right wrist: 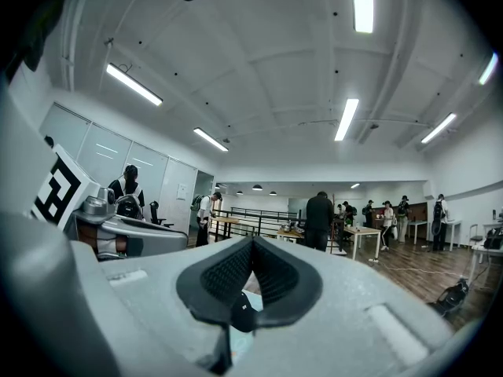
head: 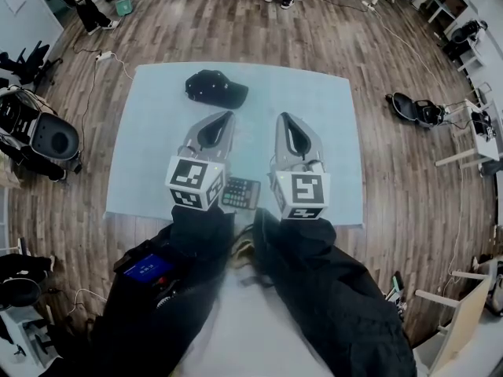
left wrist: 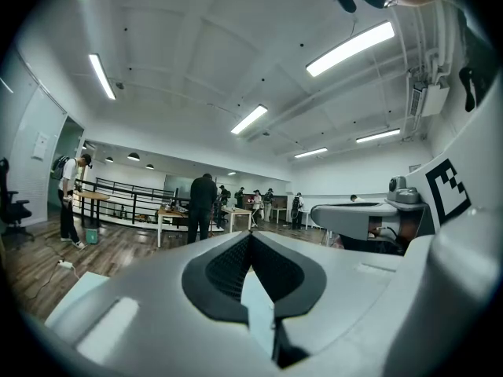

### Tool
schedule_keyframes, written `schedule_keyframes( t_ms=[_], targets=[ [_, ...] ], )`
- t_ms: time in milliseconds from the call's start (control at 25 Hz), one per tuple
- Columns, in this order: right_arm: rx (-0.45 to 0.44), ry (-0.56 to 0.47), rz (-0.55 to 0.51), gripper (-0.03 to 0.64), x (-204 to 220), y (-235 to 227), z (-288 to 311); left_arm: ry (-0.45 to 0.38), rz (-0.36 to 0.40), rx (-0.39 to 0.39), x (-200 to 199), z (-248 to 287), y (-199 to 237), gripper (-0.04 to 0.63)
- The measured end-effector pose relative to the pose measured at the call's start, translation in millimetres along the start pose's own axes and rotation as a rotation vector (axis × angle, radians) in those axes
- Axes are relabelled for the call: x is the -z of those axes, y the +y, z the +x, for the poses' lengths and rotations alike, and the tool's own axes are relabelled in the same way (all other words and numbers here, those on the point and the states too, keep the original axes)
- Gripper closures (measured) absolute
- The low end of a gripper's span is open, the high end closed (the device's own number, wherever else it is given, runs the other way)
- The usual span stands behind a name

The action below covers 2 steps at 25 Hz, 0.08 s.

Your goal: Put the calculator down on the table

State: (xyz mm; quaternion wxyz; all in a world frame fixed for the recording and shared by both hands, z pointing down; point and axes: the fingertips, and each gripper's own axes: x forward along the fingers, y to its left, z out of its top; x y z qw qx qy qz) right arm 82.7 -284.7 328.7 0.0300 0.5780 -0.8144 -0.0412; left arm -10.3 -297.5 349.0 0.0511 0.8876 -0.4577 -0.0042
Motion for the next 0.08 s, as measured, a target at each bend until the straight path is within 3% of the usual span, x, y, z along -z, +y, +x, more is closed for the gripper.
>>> schedule_keyframes(
  t_ms=[80],
  targets=[
    [-0.005, -0.002, 0.002, 0.623, 1.7, 1.4, 0.3, 0.003, -0.003, 0.002, 2.9, 0.0, 0.5, 0.598]
  ],
)
